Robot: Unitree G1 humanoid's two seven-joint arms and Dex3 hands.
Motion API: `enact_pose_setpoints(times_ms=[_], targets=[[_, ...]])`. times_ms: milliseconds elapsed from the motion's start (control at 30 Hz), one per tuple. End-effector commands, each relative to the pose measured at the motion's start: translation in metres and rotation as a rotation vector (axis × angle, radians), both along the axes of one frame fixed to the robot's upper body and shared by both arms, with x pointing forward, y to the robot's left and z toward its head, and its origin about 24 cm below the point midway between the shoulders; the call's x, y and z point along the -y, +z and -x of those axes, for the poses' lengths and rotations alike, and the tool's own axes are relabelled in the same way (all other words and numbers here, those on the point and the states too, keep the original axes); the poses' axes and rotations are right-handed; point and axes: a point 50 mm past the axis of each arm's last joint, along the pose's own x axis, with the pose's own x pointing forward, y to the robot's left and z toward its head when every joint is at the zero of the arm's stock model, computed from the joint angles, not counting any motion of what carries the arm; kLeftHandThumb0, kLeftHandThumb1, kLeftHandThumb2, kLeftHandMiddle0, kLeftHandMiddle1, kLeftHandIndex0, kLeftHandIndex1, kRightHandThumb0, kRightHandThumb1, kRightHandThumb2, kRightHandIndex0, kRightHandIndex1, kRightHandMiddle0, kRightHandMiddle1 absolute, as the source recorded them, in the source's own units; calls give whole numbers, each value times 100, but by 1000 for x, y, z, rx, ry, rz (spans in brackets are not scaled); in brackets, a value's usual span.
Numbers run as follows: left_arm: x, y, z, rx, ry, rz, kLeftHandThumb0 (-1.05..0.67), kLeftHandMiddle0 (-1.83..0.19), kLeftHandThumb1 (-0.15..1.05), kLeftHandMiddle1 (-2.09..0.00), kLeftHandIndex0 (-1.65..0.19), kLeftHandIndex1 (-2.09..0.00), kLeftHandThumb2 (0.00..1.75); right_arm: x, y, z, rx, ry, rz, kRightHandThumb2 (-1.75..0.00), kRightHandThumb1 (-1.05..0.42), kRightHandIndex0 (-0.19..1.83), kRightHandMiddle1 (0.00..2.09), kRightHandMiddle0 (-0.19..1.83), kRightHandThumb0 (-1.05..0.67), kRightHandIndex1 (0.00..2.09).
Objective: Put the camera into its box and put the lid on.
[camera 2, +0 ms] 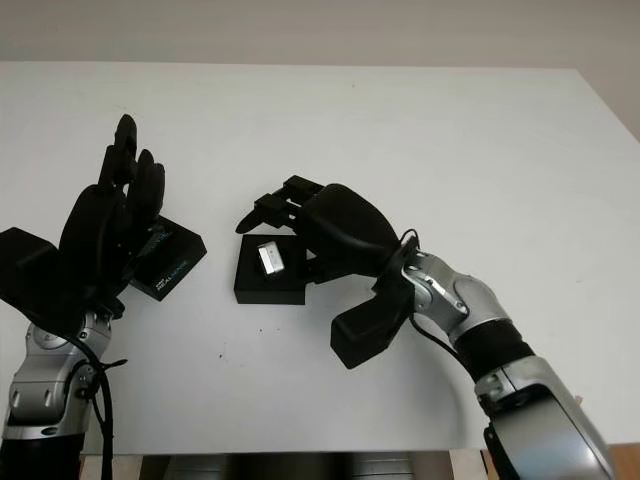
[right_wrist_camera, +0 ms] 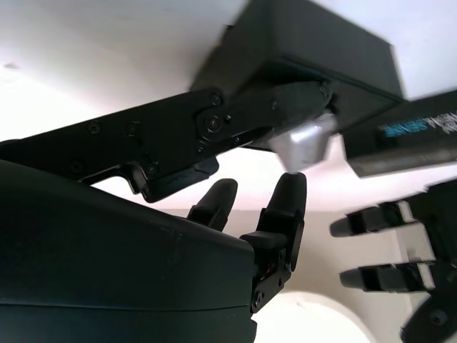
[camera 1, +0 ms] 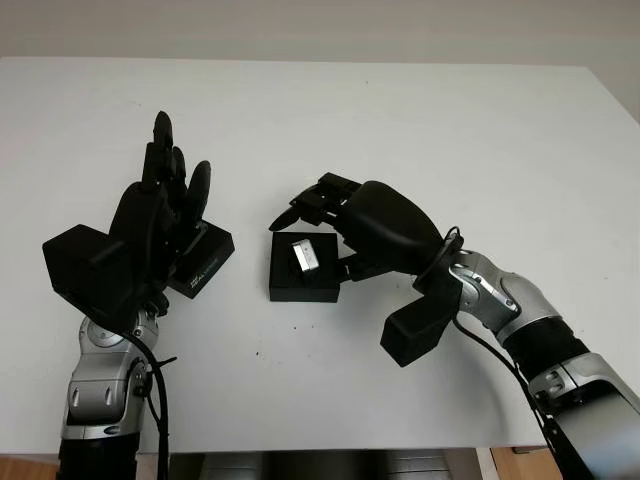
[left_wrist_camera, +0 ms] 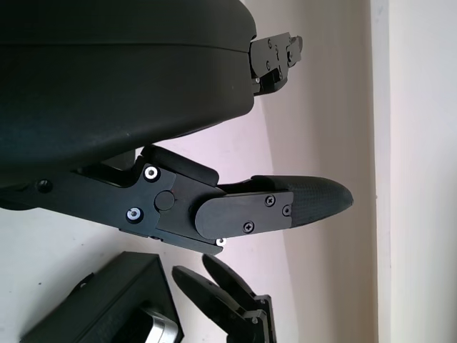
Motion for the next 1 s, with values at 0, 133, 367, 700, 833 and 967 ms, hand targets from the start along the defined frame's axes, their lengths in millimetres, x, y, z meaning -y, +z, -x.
enact_pose_setpoints(times_ms=[0, 133, 367, 700, 833, 967], targets=[[-1, 2, 3, 11, 1, 0, -69, 19, 105, 0, 19, 0, 47, 5, 2, -1, 18, -8, 45, -5, -89, 29, 85, 25, -66, 73], [-1, 2, 3, 12, 3, -6, -69, 19, 105, 0, 19, 0, 48, 13, 3, -2, 46, -22, 66, -5, -87, 33, 82, 28, -66, 72], [-1, 3, 3, 12, -7, -4, -70, 19, 105, 0, 19, 0, 47, 22, 2, -2, 71, -30, 79, -6, -88, 36, 77, 32, -66, 68], [-1, 3, 2, 12, -11, -16, -70, 19, 105, 0, 19, 0, 48, 13, -2, 4, 58, 11, 80, -6, -91, 35, 75, 29, -67, 63], [0, 4, 2, 15, 3, -10, -70, 19, 105, 0, 19, 0, 46, 7, -1, 8, 47, 50, 68, -6, -92, 35, 74, 28, -68, 62], [0, 4, 2, 14, -3, -10, -69, 19, 105, 0, 19, 0, 47, 2, 0, 11, 44, 79, 65, -6, -93, 34, 73, 26, -68, 62]])
